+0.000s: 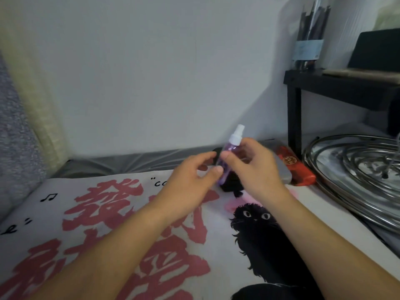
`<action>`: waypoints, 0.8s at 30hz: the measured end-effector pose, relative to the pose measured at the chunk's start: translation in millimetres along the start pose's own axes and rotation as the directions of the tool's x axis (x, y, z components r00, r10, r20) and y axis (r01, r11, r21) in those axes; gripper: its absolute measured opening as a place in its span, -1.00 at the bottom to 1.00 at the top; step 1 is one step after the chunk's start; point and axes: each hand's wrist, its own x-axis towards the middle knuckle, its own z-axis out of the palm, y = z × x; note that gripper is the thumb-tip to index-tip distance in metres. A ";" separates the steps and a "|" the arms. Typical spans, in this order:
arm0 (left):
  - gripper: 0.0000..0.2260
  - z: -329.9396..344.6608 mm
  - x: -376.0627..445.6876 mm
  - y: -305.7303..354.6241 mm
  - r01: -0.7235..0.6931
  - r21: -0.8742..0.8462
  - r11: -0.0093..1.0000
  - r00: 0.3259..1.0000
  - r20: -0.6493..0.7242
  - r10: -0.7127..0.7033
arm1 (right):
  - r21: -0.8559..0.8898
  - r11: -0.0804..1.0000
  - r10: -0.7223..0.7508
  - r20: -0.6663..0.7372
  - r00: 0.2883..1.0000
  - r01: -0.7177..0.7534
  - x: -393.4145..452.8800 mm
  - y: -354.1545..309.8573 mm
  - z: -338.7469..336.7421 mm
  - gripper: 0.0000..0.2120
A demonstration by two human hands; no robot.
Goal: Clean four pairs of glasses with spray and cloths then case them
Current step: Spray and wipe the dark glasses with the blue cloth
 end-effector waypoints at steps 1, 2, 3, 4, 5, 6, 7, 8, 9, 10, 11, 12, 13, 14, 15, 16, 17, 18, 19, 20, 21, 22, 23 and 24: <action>-0.63 -8.3 -10.2 1.2 -0.021 -0.047 0.999 0.998 0.054 0.023 | 0.010 1.000 -0.024 0.061 0.998 0.024 -6.8 -4.1 13.6 -0.89; -0.61 -15.6 -18.6 -2.2 -0.022 -0.086 0.996 0.996 0.079 0.029 | 0.018 0.999 -0.043 0.111 0.993 0.041 -13.1 -7.5 26.5 -0.87; -0.60 -22.6 -24.9 -7.3 0.004 -0.107 0.994 0.999 0.054 0.001 | 0.025 0.999 -0.050 0.150 0.987 0.047 -17.7 -9.9 37.5 -0.86; -0.62 -31.1 -29.8 -12.9 0.045 -0.127 0.991 0.999 -0.016 -0.048 | 0.030 0.998 -0.052 0.184 0.982 0.047 -20.5 -10.9 45.9 -0.82; -0.65 -40.6 -34.1 -19.7 0.096 -0.121 0.988 0.988 -0.111 -0.109 | 0.017 0.999 -0.054 0.203 0.978 0.052 -21.6 -9.4 50.8 -0.78; -0.68 -49.5 -37.8 -28.1 0.140 -0.125 0.982 0.964 -0.211 -0.164 | -0.021 0.997 -0.062 0.201 0.978 0.068 -21.2 -6.3 52.3 -0.74; -0.70 -58.1 -42.0 -35.8 0.179 -0.144 0.973 0.929 -0.302 -0.215 | -0.087 0.992 -0.076 0.180 0.981 0.093 -20.0 -2.1 51.7 -0.73; -0.70 -65.4 -45.7 -43.4 0.197 -0.199 0.960 0.888 -0.379 -0.260 | -0.165 0.979 -0.093 0.151 0.984 0.117 -18.8 2.7 50.4 -0.75; -0.69 -70.5 -48.0 -51.2 0.194 -0.253 0.948 0.854 -0.431 -0.290 | -0.243 0.960 -0.113 0.125 0.986 0.141 -18.6 6.8 49.3 -0.77; -0.68 -72.3 -49.5 -58.5 0.196 -0.284 0.939 0.835 -0.454 -0.311 | -0.314 0.934 -0.142 0.113 0.983 0.171 -19.5 10.6 49.5 -0.77; -0.66 -71.2 -51.5 -63.1 0.210 -0.277 0.938 0.836 -0.446 -0.319 | -0.378 0.902 -0.171 0.129 0.977 0.208 -21.1 13.0 51.3 -0.75; -0.62 -68.3 -53.0 -67.3 0.233 -0.243 0.942 0.852 -0.416 -0.318 | -0.436 0.867 -0.185 0.172 0.968 0.243 -22.1 14.2 55.4 -0.74; -0.60 -65.0 -53.7 -69.5 0.250 -0.206 0.946 0.871 -0.378 -0.313 | -0.488 0.829 -0.181 0.228 0.957 0.273 -22.8 13.5 61.2 -0.73; -0.60 -62.3 -54.0 -71.5 0.255 -0.177 0.951 0.888 -0.347 -0.303 | -0.537 0.793 -0.151 0.286 0.946 0.289 -22.6 12.1 69.0 -0.70; -0.62 -60.5 -54.3 -73.3 0.249 -0.146 0.957 0.903 -0.324 -0.284 | -0.583 0.760 -0.101 0.330 0.938 0.287 -21.2 10.8 77.7 -0.68; -0.64 -59.8 -55.4 -73.7 0.245 -0.111 0.963 0.916 -0.301 -0.267 | -0.627 0.729 -0.047 0.354 0.934 0.274 -18.6 8.9 86.3 -0.66; -0.66 -60.4 -56.7 -73.4 0.243 -0.078 0.967 0.927 -0.273 -0.255 | -0.662 0.706 0.000 0.357 0.934 0.253 -14.9 8.2 94.3 -0.67; -0.65 -61.6 -57.7 -74.4 0.237 -0.050 0.970 0.938 -0.249 -0.242 | -0.691 0.685 0.037 0.347 0.937 0.229 -11.0 9.3 101.2 -0.70; -0.64 -63.1 -58.6 -75.5 0.232 -0.035 0.972 0.945 -0.230 -0.234 | -0.710 0.674 0.065 0.330 0.942 0.202 -8.3 10.7 106.8 -0.75; -0.64 -64.7 -59.7 -76.0 0.234 -0.030 0.972 0.948 -0.213 -0.235 | -0.716 0.679 0.101 0.308 0.946 0.161 -7.2 12.7 110.0 -0.79; -0.66 -66.7 -61.2 -75.9 0.232 -0.030 0.972 0.952 -0.200 -0.233 | -0.684 0.723 0.135 0.277 0.951 0.097 -6.6 14.5 110.6 -0.80; -0.68 -69.2 -61.7 -76.2 0.222 -0.028 0.975 0.956 -0.191 -0.223 | -0.591 0.807 0.163 0.244 0.956 0.013 -6.4 12.9 108.9 -0.80; -0.69 -70.8 -61.8 -76.6 0.211 -0.027 0.977 0.960 -0.184 -0.212 | -0.432 0.900 0.172 0.214 0.961 -0.065 -7.6 8.3 105.4 -0.81; -0.70 -71.6 -62.0 -76.7 0.198 -0.031 0.980 0.965 -0.171 -0.201 | -0.236 0.966 0.151 0.172 0.973 -0.108 -10.6 0.3 100.9 -0.82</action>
